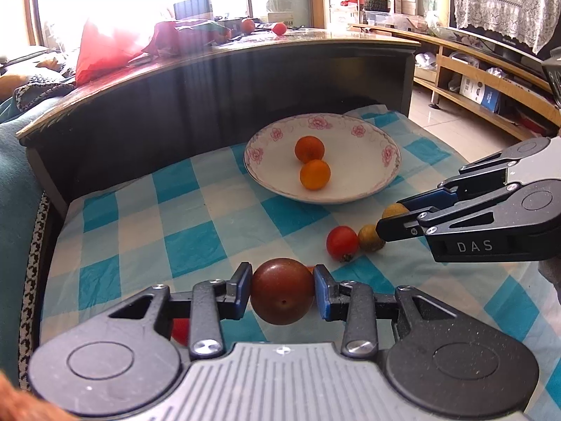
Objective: Organize fruits
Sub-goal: 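Carry the dark plum and brown kiwi over the flowered plate with both tools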
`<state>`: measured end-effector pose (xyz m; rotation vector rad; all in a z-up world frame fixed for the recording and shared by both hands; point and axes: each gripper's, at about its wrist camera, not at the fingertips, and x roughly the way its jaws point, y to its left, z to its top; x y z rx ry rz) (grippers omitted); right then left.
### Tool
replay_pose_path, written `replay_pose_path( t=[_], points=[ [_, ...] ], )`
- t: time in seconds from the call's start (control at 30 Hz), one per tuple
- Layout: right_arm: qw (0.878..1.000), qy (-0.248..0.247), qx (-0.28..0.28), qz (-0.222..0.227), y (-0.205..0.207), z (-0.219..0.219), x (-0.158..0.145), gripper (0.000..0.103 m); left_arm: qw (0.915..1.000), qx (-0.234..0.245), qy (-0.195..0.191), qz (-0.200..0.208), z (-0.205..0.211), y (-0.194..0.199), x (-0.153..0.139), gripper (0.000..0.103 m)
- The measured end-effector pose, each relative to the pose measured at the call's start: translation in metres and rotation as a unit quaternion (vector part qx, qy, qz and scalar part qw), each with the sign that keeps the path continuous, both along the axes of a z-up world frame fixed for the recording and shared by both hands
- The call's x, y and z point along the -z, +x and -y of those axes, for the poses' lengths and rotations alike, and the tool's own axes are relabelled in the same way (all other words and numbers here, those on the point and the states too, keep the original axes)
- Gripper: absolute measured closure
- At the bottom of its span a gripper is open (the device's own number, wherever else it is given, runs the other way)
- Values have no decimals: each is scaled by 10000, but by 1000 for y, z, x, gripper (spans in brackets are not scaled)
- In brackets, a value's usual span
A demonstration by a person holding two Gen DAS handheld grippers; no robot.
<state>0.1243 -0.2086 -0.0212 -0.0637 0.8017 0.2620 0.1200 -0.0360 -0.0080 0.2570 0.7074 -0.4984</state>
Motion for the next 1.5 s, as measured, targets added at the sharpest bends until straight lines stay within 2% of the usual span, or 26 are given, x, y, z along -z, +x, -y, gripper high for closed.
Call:
replay_pose_path(
  t=[0.43,0.67,1.5],
  points=[
    [9990,166,310,271,18,18,-18,85,9995,-117,-260,153,30,33,-14,57],
    [9982,208,459,313,28,29,-20,85,9993,-86,-263,241,45,48,-16,57],
    [9983,97,440,374,67,38,-4,85,9987,-305,-254,307,69,102,-3,57]
  ],
)
